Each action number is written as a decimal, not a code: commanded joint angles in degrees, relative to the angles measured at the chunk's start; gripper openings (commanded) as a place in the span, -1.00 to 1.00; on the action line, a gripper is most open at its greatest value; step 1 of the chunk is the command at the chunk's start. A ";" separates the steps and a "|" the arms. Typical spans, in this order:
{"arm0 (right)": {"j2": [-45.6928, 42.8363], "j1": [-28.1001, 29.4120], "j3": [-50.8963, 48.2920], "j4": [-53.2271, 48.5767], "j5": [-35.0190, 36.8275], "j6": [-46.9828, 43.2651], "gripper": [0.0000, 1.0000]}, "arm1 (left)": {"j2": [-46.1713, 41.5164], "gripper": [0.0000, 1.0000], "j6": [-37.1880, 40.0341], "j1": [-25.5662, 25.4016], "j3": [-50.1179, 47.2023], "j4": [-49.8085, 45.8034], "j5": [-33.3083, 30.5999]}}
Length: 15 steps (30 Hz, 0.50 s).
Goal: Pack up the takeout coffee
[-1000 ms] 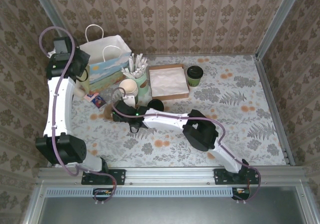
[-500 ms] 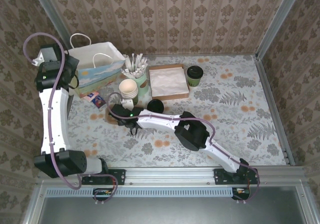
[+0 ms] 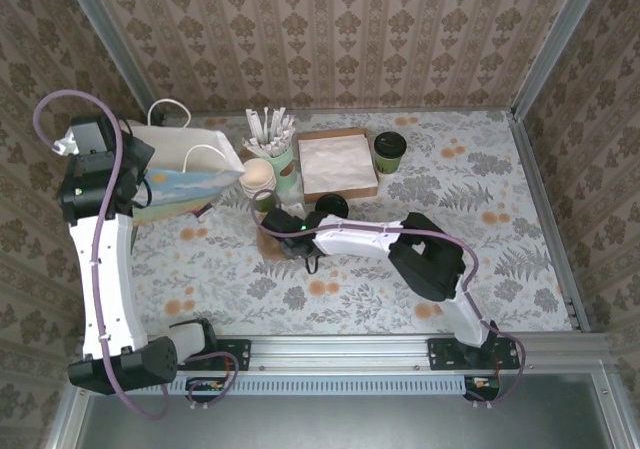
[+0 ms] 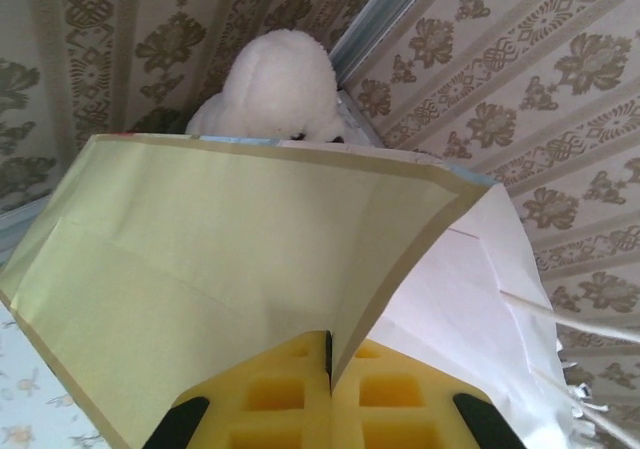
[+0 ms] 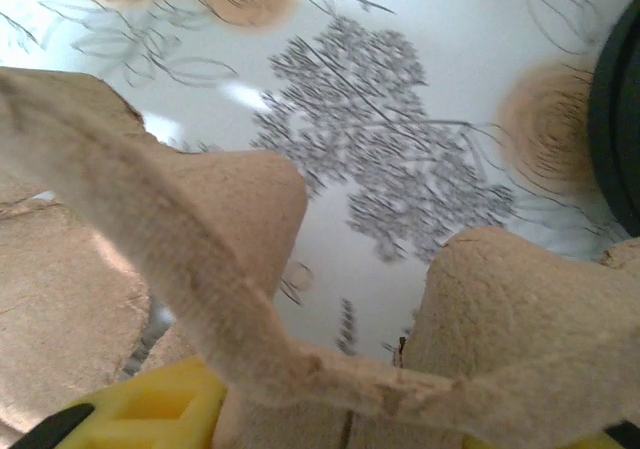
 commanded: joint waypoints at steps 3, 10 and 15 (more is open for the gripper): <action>-8.34 -0.52 -8.23 3.37 -2.11 -3.83 -0.19 | -5.23 -1.00 2.33 0.24 -1.72 -6.82 -0.09; -18.47 -2.48 -17.59 5.53 -2.56 -7.58 -0.20 | -8.06 -1.00 4.06 0.22 1.44 -18.71 4.10; -26.24 -5.99 -22.90 5.12 -3.58 -7.25 -0.22 | -7.64 -1.00 5.40 0.28 4.05 -28.35 8.39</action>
